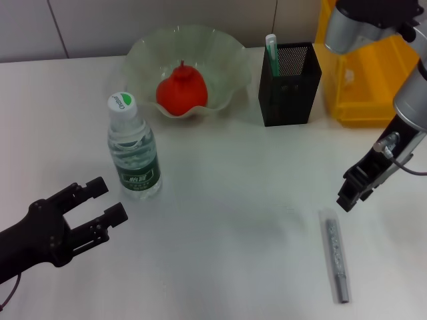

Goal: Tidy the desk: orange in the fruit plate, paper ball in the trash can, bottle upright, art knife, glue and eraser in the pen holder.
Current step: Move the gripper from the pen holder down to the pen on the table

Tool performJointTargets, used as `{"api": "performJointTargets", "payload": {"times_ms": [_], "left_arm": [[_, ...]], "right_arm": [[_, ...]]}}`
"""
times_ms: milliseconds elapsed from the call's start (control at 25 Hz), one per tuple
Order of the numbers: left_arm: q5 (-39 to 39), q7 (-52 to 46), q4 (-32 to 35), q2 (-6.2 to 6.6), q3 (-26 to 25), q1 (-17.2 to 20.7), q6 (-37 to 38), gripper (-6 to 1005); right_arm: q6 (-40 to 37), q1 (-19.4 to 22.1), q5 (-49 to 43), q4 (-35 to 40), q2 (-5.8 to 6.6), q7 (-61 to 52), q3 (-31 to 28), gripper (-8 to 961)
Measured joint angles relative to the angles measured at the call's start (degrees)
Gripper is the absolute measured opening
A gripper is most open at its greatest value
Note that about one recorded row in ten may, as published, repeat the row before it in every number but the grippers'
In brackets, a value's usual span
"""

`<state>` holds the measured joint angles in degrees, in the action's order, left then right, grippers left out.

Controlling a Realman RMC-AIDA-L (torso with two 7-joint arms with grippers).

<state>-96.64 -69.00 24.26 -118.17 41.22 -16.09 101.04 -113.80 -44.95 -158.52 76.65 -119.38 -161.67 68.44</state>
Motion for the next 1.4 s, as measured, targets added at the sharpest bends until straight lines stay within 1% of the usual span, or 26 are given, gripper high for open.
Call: {"api": "performJointTargets", "payload": {"times_ms": [280, 440, 560, 800, 1160, 1200, 1400], "left_arm": [[-0.12, 0.01, -0.23, 0.04, 0.63, -0.49, -0.4, 787], [-0.13, 0.01, -0.25, 0.05, 0.67, -0.55, -0.43, 787], [-1.03, 0.81, -0.27, 0.09, 0.68, -0.59, -0.53, 787], [-1.5, 1.3, -0.27, 0.13, 0.64, -0.62, -0.56, 787], [-1.54, 1.8, -0.11, 0.14, 0.6, -0.76, -0.67, 787], [-1.54, 2.59, -0.27, 0.15, 0.62, -1.44, -0.71, 787], [-1.62, 2.63, -0.31, 0.06, 0.69, -2.28, -0.71, 787]], "right_arm": [[2.27, 1.88, 0.24, -0.56, -0.18, -1.45, 0.04, 314], [4.25, 3.11, 1.89, -0.91, -0.33, -3.91, 0.13, 314], [5.17, 3.78, 4.12, -2.23, -0.31, -5.79, -0.12, 314], [6.69, 5.12, 4.88, -4.04, -0.34, -7.61, -0.6, 314], [7.22, 8.48, 5.89, -6.35, -0.52, -7.78, -5.32, 314], [7.22, 8.48, 5.89, -6.35, -0.52, -7.78, -5.32, 314], [7.14, 8.73, 5.9, -6.37, -0.51, -7.78, -5.52, 314]]}}
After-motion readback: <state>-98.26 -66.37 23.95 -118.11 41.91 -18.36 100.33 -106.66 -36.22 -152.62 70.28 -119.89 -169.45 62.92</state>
